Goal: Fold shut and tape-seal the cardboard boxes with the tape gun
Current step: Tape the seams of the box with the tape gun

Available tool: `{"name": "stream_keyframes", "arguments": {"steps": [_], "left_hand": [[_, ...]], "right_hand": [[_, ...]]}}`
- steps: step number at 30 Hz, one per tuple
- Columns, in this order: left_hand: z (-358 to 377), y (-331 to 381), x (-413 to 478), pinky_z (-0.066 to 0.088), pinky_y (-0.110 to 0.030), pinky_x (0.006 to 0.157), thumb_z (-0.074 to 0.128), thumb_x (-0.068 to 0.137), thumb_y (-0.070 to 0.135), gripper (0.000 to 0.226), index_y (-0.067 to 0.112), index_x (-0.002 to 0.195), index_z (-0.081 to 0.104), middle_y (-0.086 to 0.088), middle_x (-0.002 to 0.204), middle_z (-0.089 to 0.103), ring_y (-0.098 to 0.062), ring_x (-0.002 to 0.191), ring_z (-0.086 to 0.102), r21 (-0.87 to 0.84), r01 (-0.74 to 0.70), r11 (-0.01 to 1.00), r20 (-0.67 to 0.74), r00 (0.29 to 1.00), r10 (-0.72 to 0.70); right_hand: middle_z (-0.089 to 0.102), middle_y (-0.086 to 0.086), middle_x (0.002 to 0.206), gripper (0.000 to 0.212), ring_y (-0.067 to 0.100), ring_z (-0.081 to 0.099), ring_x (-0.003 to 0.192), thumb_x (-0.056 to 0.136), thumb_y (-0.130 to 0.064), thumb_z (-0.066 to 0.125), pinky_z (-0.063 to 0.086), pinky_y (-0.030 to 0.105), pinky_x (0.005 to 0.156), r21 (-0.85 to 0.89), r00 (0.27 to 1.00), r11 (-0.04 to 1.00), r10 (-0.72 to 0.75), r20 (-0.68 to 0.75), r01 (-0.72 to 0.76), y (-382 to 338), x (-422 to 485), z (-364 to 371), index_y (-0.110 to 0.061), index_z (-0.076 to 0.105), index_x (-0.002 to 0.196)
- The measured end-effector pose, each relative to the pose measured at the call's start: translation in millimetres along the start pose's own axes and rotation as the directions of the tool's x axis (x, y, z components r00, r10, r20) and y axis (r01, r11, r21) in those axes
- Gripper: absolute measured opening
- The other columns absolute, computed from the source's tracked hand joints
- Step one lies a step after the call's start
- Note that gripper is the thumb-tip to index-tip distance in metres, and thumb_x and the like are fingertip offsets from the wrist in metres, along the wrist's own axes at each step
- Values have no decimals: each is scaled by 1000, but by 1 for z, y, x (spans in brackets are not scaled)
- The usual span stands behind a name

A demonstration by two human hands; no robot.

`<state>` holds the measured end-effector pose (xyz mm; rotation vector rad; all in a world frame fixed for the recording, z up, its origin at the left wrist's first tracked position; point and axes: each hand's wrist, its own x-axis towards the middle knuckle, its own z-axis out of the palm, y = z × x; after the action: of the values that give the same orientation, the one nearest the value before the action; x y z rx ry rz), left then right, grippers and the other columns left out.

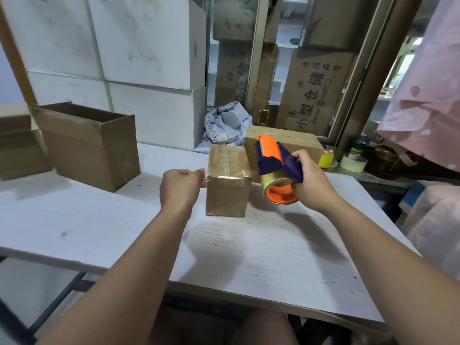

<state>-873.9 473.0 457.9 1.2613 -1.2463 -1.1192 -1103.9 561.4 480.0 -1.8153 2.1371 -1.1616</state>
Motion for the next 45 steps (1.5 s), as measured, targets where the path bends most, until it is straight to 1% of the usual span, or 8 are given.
{"name": "stream_keyframes", "arguments": {"steps": [6,11,17,27,31,34,38,45], "left_hand": [[-1,1,-2,32,-25,76,62,89,21,25,12,66,64,8,55,64,-11,71,55,-91,83,992,79,994,-76],[-2,5,-6,29,-26,53,59,89,16,24,12,65,63,11,45,60,-1,33,41,-94,149,984,101,985,-139],[-1,7,-9,26,-24,53,57,89,17,21,14,68,59,2,65,61,-11,49,33,-120,245,962,151,962,-227],[0,9,-11,13,-20,36,49,90,31,33,19,60,44,9,40,29,-9,36,15,-123,520,845,363,816,-450],[9,11,-19,24,-25,50,47,91,24,21,16,72,48,2,62,39,-13,52,28,-104,439,893,227,884,-408],[17,4,-16,35,-28,63,42,91,13,25,12,114,51,-5,105,56,-18,77,46,-75,357,931,131,929,-346],[11,-9,-22,43,-25,86,36,86,-11,56,18,134,42,3,128,51,-14,111,50,39,-103,994,-43,994,104],[9,-21,-41,44,-21,85,41,90,2,69,27,150,18,10,143,44,-11,110,50,253,-339,906,226,931,285]], "right_hand": [[55,7,105,49,29,51,90,75,16,47,43,35,67,62,998,997,44,40,-46,11,2,9,-19,41,109],[57,4,106,55,30,53,96,74,17,45,48,45,74,143,992,985,82,96,-95,19,2,20,-25,41,110],[53,-12,93,56,17,49,87,76,18,44,41,29,66,203,991,973,90,95,-108,18,-2,32,-26,40,110],[55,-11,96,57,14,51,89,77,19,45,43,27,68,243,990,963,94,100,-116,16,-3,38,-27,41,110],[54,-13,96,57,10,51,89,78,19,45,43,27,68,257,989,958,103,105,-127,15,-3,38,-28,41,110],[55,-11,97,56,17,52,93,77,19,45,45,32,72,248,989,959,112,101,-134,16,-3,38,-28,41,110],[55,-7,94,54,23,52,93,74,18,43,42,34,71,246,989,959,127,70,-140,16,-2,42,-24,44,109],[54,-7,92,50,15,50,85,78,17,45,42,28,65,270,988,951,142,60,-153,12,-3,46,-21,42,110]]}}
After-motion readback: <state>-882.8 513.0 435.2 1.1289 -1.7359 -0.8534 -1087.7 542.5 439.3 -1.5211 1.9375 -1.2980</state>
